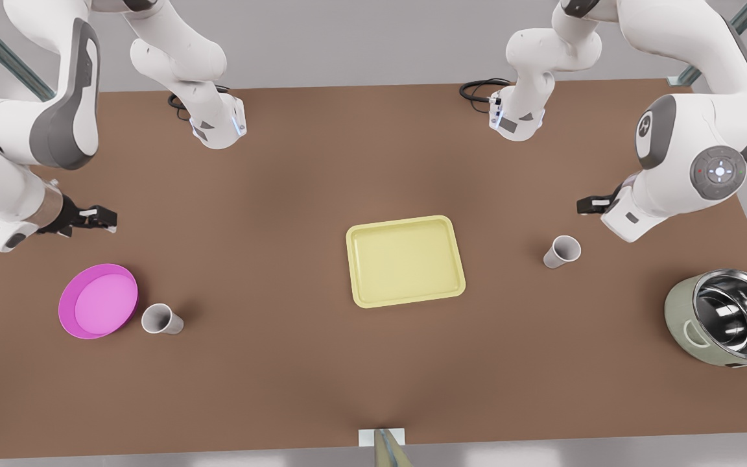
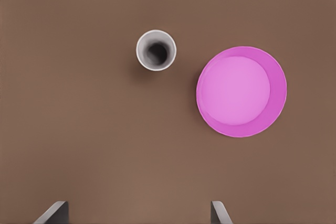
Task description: Use both arms to respectively pick up the white IKEA cups from the middle-left and middle-right positions, then place the white IKEA cups onto the middle-middle tray, ensuring that the cups remain upright and do not tip over
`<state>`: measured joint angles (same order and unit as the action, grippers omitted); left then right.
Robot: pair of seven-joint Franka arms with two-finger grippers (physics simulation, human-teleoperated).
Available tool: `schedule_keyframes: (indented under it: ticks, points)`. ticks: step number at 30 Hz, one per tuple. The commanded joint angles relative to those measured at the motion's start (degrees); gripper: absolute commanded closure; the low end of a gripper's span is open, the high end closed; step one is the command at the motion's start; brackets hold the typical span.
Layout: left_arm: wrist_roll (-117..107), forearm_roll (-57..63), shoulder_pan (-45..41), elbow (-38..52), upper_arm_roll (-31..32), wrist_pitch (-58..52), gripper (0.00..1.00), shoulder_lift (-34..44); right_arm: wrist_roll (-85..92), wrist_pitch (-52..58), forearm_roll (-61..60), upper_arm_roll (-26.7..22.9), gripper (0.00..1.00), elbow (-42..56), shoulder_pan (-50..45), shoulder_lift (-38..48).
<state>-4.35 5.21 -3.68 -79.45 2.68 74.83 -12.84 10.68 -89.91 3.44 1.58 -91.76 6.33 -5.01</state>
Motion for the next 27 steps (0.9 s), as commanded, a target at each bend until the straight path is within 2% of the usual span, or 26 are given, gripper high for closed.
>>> schedule_keyframes:
  ticks: [1, 3, 4, 7, 10, 13, 18, 26, 27]
  points:
    - [2.9, -0.4, 0.0, 0.0, 0.0, 1.9, 0.00, 0.0, 3.9, -2.2, -0.3, 0.0, 0.00, 0.0, 0.0, 0.3]
    - [2.9, -0.3, 0.1, -0.4, -0.6, 2.2, 0.00, -0.8, 4.3, -2.3, 0.1, -0.1, 0.00, 0.3, 0.0, -0.3]
    - [4.9, 1.2, 0.3, -1.1, -2.4, 3.1, 0.00, -2.8, 4.3, -2.7, -0.3, -0.1, 0.00, 2.2, 0.1, -3.7]
    - [5.1, 0.2, 1.5, -14.2, -6.9, 23.1, 0.00, -5.9, 4.3, -6.6, -0.1, 0.0, 0.00, 12.6, 0.1, -21.6]
    - [4.7, -3.7, 2.5, -22.9, -7.3, 37.9, 0.00, -7.3, 4.3, -14.8, -0.8, -0.1, 0.00, 12.1, 1.6, -26.2]
    - [4.6, -6.2, 2.7, -28.4, -7.7, 43.7, 0.00, -7.6, 4.3, -19.3, -1.4, -0.1, 0.00, 9.2, 2.2, -27.3]
    - [5.1, -6.1, 3.6, -32.9, -10.2, 44.7, 0.00, -7.7, 4.3, -28.6, -3.4, -0.1, 0.00, 3.3, 3.1, -27.2]
    - [4.9, -6.2, 3.9, -36.1, -10.2, 45.4, 0.00, -9.6, 4.3, -34.2, -4.0, -0.1, 0.00, 1.4, 3.7, -30.1]
    - [4.7, -6.6, 3.8, -37.0, -10.2, 46.3, 0.06, -9.8, 4.3, -34.4, -4.0, -0.1, 0.00, 1.5, 3.7, -30.9]
